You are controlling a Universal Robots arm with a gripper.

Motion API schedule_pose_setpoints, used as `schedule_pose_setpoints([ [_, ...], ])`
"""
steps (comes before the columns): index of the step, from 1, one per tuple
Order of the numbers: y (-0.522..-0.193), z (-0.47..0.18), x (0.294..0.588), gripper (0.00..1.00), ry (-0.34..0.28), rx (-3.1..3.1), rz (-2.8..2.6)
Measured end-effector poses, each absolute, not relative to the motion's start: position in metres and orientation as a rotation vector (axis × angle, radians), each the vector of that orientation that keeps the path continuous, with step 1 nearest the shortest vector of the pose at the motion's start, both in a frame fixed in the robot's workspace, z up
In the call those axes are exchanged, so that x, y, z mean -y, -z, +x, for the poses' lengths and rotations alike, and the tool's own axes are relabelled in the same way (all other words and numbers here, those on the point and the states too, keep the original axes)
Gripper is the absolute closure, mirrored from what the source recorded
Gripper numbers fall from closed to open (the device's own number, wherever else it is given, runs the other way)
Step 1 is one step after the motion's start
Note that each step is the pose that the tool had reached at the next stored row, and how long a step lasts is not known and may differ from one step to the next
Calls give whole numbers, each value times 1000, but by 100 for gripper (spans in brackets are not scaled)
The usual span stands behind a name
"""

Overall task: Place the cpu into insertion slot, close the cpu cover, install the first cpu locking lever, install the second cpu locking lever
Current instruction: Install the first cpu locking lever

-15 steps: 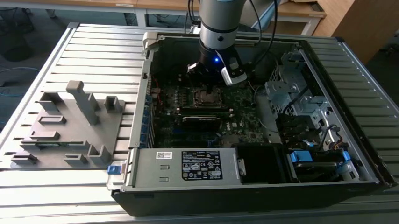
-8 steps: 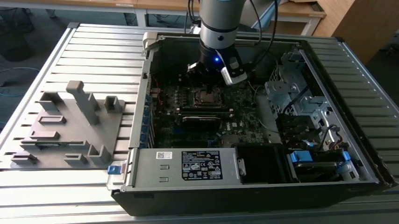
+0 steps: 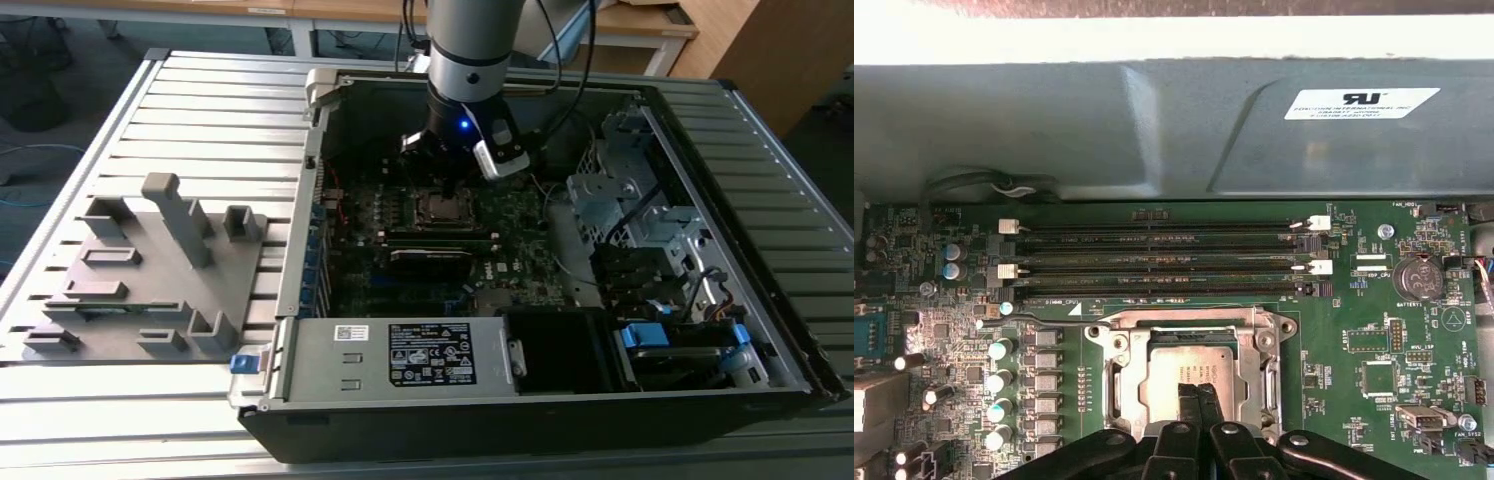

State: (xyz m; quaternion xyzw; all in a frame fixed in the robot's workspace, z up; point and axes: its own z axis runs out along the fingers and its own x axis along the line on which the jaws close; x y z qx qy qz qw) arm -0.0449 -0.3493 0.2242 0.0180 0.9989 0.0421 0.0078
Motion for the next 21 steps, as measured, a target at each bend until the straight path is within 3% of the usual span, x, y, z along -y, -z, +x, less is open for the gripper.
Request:
schedule_pose_setpoints([
  [21, -225, -47, 349, 90, -132, -3123, 56],
])
